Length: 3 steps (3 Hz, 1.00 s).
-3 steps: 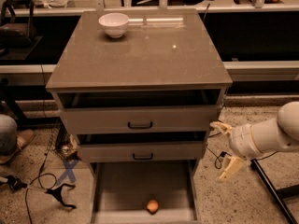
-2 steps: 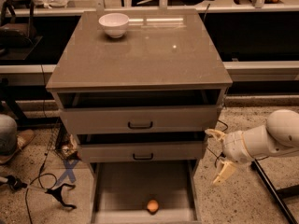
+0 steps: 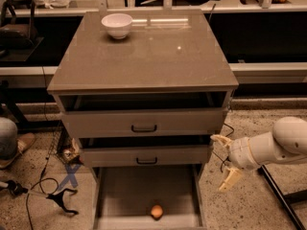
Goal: Pick orange from bottom drawer and place on counter
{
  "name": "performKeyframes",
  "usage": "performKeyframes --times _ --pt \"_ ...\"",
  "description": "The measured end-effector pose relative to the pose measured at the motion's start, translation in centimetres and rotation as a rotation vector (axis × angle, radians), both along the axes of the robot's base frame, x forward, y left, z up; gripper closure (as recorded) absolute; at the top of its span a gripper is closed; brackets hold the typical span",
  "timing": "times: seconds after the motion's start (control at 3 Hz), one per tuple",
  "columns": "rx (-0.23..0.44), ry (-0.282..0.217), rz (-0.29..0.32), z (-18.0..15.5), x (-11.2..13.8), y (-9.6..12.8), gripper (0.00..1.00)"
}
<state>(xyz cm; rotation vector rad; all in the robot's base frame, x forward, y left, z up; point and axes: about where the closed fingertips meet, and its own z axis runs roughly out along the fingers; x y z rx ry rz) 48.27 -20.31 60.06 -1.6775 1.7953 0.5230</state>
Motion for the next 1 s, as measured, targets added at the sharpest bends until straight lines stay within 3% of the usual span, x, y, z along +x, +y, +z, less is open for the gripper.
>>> performKeyframes --times 0.67,1.0 --pt "0.019 -0.05 0.066 -6.1 0.3 -1.1 0.0" --pt "0.051 -0.032 0.109 -11.8 0.6 -1.0 0.0"
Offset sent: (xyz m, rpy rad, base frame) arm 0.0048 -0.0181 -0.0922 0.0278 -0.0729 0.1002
